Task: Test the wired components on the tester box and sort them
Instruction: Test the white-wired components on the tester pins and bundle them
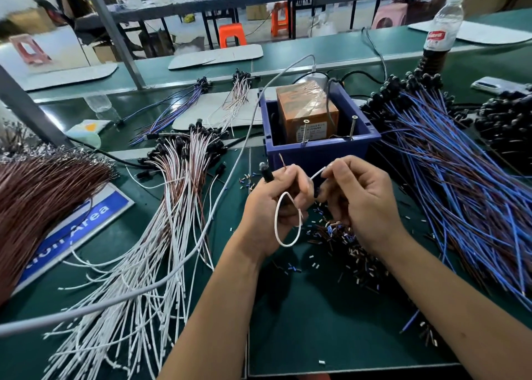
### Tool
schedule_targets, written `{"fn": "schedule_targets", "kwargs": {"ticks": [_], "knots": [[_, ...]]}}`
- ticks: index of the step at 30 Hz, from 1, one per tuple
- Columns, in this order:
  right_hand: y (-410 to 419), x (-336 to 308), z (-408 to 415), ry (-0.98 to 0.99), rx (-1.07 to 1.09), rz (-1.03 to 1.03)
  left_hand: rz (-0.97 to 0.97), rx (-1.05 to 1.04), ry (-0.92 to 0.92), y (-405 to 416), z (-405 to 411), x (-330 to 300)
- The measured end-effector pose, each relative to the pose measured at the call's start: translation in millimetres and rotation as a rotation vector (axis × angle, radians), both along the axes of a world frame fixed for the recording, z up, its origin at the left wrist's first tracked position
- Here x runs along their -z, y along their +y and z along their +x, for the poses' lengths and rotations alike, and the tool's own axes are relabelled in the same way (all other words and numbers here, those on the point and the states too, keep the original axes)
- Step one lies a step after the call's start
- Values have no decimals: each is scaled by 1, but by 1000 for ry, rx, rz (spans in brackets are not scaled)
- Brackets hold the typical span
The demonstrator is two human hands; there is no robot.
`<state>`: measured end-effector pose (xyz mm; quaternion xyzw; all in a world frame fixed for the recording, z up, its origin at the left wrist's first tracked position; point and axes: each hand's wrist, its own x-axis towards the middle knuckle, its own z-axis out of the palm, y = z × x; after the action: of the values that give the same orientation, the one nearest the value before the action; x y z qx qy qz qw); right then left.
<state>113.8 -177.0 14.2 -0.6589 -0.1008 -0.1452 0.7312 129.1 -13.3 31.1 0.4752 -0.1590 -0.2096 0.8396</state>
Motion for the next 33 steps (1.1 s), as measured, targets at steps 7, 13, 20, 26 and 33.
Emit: {"fn": "schedule_targets", "kwargs": {"ticks": [7, 13, 20, 26, 33], "knots": [[-3, -7, -3, -86, 3, -59, 54, -11, -18, -1, 3, 3], [-19, -14, 2, -81, 231, 89, 24, -24, -2, 0, 1, 1], [0, -5, -5, -47, 99, -201, 260, -548, -328, -16, -3, -1], [5, -2, -6, 22, -161, -104, 332, -626, -473, -35, -5, -10], [0, -5, -6, -32, -122, -77, 339, -608, -497, -37, -1, -12]]}}
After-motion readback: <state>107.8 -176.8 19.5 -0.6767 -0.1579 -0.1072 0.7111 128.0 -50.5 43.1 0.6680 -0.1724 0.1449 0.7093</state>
